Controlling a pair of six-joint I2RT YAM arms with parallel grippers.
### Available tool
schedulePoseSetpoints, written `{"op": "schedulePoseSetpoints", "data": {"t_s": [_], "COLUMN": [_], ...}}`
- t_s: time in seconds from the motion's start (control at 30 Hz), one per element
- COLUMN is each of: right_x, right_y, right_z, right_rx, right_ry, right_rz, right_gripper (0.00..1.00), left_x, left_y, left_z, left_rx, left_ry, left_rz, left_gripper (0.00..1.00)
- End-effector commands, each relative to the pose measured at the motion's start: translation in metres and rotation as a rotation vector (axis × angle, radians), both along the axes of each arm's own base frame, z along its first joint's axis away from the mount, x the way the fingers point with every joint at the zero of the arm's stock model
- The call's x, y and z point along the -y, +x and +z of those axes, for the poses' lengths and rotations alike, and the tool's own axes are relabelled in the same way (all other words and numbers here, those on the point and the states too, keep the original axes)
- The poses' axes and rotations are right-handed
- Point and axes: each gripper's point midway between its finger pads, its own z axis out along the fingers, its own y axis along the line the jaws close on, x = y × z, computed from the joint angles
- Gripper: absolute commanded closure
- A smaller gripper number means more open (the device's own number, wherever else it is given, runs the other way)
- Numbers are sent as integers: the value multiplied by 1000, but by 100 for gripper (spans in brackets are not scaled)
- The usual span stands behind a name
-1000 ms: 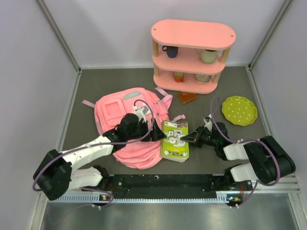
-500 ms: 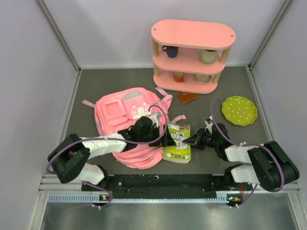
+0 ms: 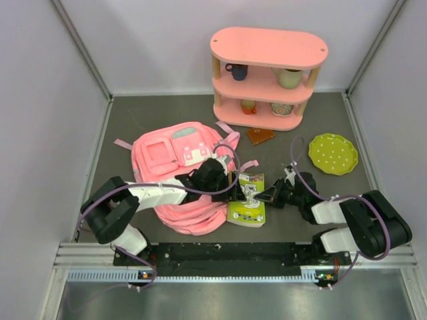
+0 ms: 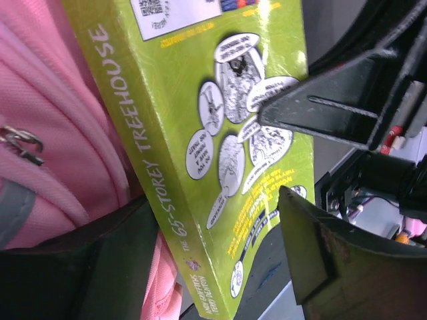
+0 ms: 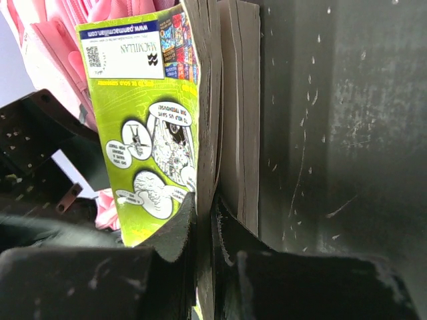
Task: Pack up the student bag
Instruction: Pick up the book from the center of the board.
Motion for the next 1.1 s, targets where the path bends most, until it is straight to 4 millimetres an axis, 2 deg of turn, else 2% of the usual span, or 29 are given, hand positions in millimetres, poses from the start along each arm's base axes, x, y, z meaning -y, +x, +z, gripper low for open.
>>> {"op": "schedulePoseSetpoints", "data": {"t_s": [0.0,0.07,0.1,0.17,0.2,0.23,0.27,0.3,0.33,0.37,0.4,0.43,0.47,0.5,0.53,0.57,0.63,0.67,0.7,0.8,0.9,0.93,1.0,1.03,1.07], "right_x": [-1,-2,-2,-2,-2,-1,1,6,11,20,27,33,41,47,49,51,50,46,37,16,-2,-9,-26,-34,-43], "right_y": [-16,-16,-16,-17,-16,-16,-16,-12,-11,-19,-8,-7,-16,-9,-9,-11,-19,-22,-28,-41,-44,-43,-47,-46,-45], "right_z": [-11,-9,-8,-6,-6,-5,-1,-1,0,-8,11,17,19,45,63,75,105,111,123,137,160,181,185,201,197], "right_rx": [-16,-12,-8,2,4,2,2,6,9,-48,41,57,27,134,178,207,271,272,288,267,312,366,348,377,351], "right_ry": [-16,-8,-6,-6,-11,-18,-27,-55,-74,-126,-138,-160,-205,-188,-171,-153,-66,-30,33,143,192,237,268,315,316], "right_rz": [51,57,62,65,62,60,50,9,-18,-39,-98,-126,-140,-187,-208,-222,-234,-225,-176,-72,-9,3,55,65,80], "right_gripper": [100,100,100,100,100,97,90,81,62,51,40,19,14,9,6,4,3,3,3,3,2,2,1,1,1], "left_x": [12,17,17,21,19,19,19,17,13,11,6,-3,-8,-14,-23,-34,-50,-56,-64,-84,-96,-98,-106,-107,-109], "left_y": [-4,0,1,8,8,10,12,15,16,17,23,23,24,27,34,37,45,47,44,46,46,45,44,43,42], "left_z": [-13,-6,-5,4,6,10,15,28,33,42,63,66,92,102,113,135,156,166,187,217,244,241,257,255,259], "left_rx": [-9,10,13,40,41,54,68,102,119,143,199,209,262,295,336,386,446,475,516,574,613,603,630,621,625], "left_ry": [-13,-27,-24,-22,-12,-11,-13,-26,-19,-24,-47,-23,-62,-65,-65,-92,-113,-135,-186,-282,-405,-425,-508,-529,-557], "left_rz": [-36,-38,-38,-37,-35,-34,-28,-10,-1,6,39,53,75,99,145,197,283,311,339,433,512,529,571,580,586], "left_gripper": [36,52,65,83,98,100,100,100,100,100,100,100,100,100,100,100,100,100,100,100,100,100,100,100,100]}}
